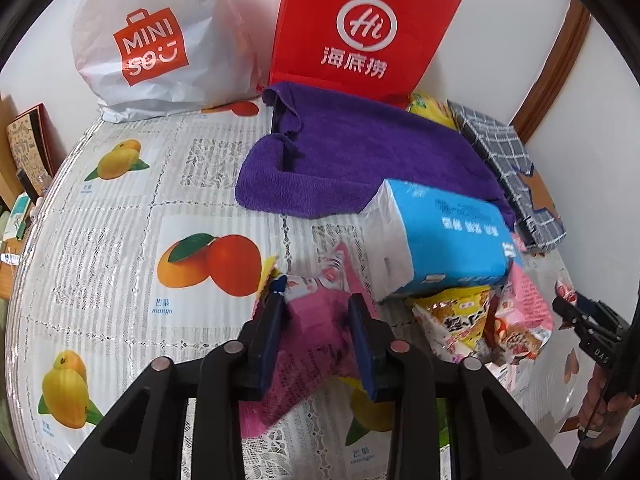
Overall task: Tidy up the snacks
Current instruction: 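Carry both held packets over the purple towel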
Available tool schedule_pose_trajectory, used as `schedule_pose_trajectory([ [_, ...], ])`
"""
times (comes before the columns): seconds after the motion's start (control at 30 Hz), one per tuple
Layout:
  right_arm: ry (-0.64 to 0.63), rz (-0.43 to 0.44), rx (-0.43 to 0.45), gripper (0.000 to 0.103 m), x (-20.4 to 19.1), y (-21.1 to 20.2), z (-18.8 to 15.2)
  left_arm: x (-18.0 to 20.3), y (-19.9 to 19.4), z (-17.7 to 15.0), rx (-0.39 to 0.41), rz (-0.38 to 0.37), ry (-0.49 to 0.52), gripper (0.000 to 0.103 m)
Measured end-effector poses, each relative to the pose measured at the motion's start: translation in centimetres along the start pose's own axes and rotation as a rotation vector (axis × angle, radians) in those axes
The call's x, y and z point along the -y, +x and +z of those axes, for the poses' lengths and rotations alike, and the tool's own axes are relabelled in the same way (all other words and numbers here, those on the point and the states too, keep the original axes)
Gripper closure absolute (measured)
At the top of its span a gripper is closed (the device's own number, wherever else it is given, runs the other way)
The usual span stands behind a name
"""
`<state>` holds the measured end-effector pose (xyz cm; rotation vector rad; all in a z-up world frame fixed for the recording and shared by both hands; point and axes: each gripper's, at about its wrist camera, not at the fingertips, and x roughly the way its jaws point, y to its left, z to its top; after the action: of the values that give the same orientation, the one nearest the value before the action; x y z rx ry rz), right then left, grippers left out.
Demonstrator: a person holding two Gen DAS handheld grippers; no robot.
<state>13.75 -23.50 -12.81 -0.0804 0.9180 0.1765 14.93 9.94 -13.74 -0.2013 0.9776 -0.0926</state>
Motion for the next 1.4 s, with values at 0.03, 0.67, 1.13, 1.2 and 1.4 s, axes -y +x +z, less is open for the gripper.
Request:
schedule_pose_trajectory([
  [0.03,0.000,-0.002,-0.001,0.053,0.0,0.0,-0.1,0.1,0.2,0.0,-0.004,-0.005,0.003,0.068],
  [0.67,0.018,0.006,0.012,0.053,0.2,-1.0,-0.3,1.5,-1.2,-0.9,0.037,0.040,0.068,0.064],
  [1.13,-0.012,0.078,0.080,0.053,-3.2,-3.6,3.0,5.4,-5.4,-0.6,0.074,-0.067,0.100,0.064],
  [1.2,-0.022,0.088,0.084,0.053,-3.8,-3.7,3.6,6.4,-5.7,-0.1,0.077,-0.084,0.109,0.064],
  [1.4,-0.044,0.112,0.108,0.053,-5.3,-3.7,6.0,8.2,-6.0,1.9,0.085,-0.092,0.128,0.064],
])
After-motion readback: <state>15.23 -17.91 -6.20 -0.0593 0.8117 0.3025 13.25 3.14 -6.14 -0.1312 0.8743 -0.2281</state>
